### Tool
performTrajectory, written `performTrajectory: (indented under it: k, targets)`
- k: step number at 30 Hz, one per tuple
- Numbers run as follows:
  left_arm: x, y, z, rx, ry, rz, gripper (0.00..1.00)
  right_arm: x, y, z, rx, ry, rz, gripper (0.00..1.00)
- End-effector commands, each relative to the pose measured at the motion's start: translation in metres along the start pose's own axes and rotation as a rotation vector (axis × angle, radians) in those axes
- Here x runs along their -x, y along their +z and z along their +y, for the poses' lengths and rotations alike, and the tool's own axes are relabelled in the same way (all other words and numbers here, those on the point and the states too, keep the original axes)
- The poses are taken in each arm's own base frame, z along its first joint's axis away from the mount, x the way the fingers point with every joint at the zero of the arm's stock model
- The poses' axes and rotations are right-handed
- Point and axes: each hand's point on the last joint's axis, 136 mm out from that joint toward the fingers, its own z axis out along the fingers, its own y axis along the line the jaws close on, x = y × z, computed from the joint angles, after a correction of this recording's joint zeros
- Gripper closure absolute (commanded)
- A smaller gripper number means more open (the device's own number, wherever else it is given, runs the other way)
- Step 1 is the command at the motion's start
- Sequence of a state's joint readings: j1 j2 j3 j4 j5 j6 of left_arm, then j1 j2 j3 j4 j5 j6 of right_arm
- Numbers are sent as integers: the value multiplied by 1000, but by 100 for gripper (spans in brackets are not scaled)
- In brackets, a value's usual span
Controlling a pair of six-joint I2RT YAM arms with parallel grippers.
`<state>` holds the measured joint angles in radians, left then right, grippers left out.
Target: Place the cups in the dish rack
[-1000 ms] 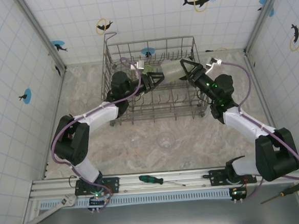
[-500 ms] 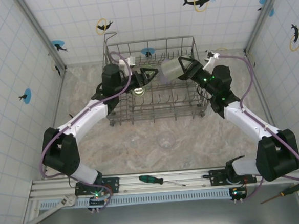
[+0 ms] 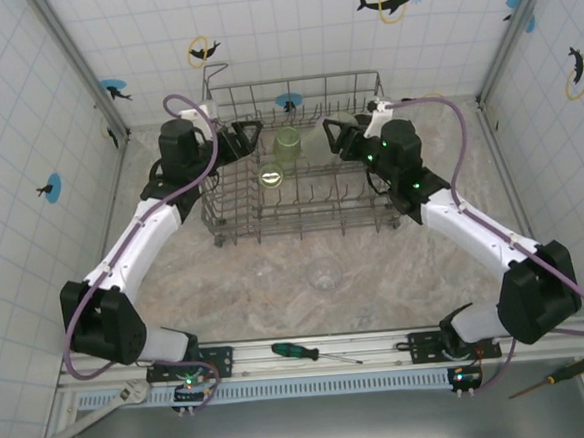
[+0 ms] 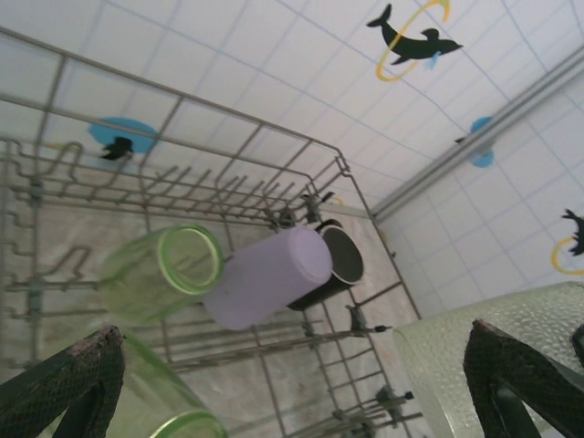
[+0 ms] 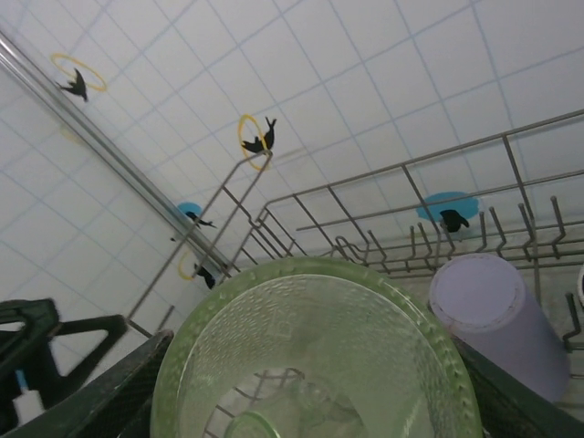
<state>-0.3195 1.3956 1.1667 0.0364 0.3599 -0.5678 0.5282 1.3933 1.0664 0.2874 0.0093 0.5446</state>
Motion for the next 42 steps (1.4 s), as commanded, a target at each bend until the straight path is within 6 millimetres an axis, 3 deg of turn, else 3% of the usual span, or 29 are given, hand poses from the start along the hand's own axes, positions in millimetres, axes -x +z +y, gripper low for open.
performTrajectory:
  k: [1, 13, 30, 42]
  targets:
    - [-3, -13, 15, 84, 83, -21, 2, 6, 11, -2, -78, -119, -6, 54]
    - [2, -45, 20, 145, 162, -122, 3, -35, 52, -17, -176, -246, 67, 54]
    - [3, -46, 30, 177, 154, -138, 3, -48, 80, -37, -242, -352, 69, 54]
    - [2, -45, 36, 186, 126, -136, 3, -70, 105, -50, -246, -388, 95, 54]
